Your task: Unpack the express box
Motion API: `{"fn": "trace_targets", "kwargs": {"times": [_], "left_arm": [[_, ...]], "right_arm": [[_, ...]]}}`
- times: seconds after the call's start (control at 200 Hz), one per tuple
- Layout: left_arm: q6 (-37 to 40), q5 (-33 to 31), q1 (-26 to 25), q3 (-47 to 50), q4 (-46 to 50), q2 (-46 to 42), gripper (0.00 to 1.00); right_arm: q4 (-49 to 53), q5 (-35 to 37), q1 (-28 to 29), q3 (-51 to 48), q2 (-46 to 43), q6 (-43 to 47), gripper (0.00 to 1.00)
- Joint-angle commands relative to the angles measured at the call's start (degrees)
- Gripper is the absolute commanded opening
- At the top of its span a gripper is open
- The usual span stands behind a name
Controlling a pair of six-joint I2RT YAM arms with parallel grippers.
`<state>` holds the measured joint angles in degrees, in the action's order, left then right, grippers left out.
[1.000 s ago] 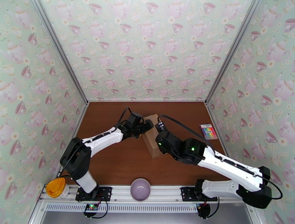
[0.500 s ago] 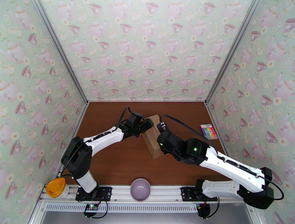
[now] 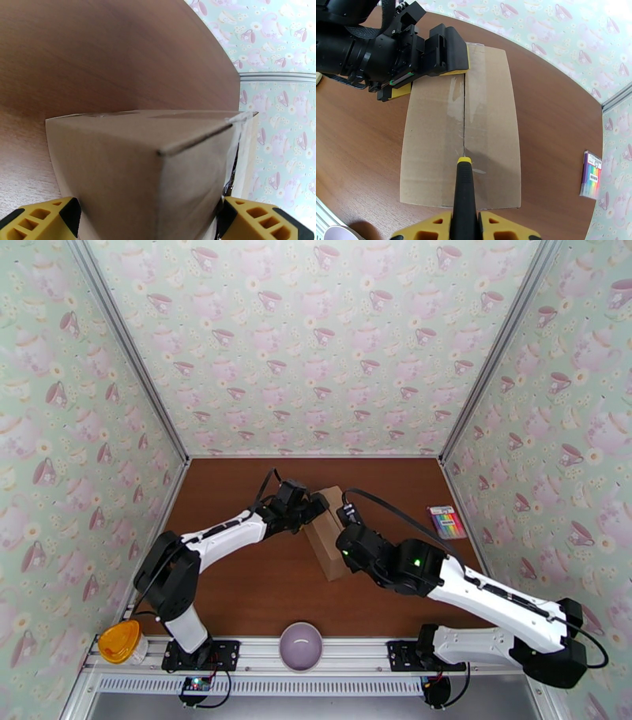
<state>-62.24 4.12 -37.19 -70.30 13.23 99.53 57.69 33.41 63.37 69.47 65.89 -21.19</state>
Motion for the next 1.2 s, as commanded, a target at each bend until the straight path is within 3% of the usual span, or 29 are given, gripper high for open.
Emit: {"fn": "trace_targets", "kwargs": {"times": [0.0,0.381,0.656,1.192], "left_arm": [[-1.0,-6.1,2.5,-0.8,4.2,3.0,0.96],[-0.6,-6.8,3.5,-1.7,4.4,4.3,0.96],[-0.6,-7.6,3.9,-2.0,4.6,4.5,0.96],[-0.2,-9.2,4.4,-3.1,5.2,5.2,0.96]], "right_arm": [[1.4,0.2,0.3,2.4,0.2,2.5,0.00],[6.3,-0.5,0.3,5.9,-0.5,0.9,0.00],[6.8,-1.6,0.3,1.3,-1.1,-2.3,0.00],[9.0,-2.7,0.4,2.7,-2.7,-3.4,0.00]]}}
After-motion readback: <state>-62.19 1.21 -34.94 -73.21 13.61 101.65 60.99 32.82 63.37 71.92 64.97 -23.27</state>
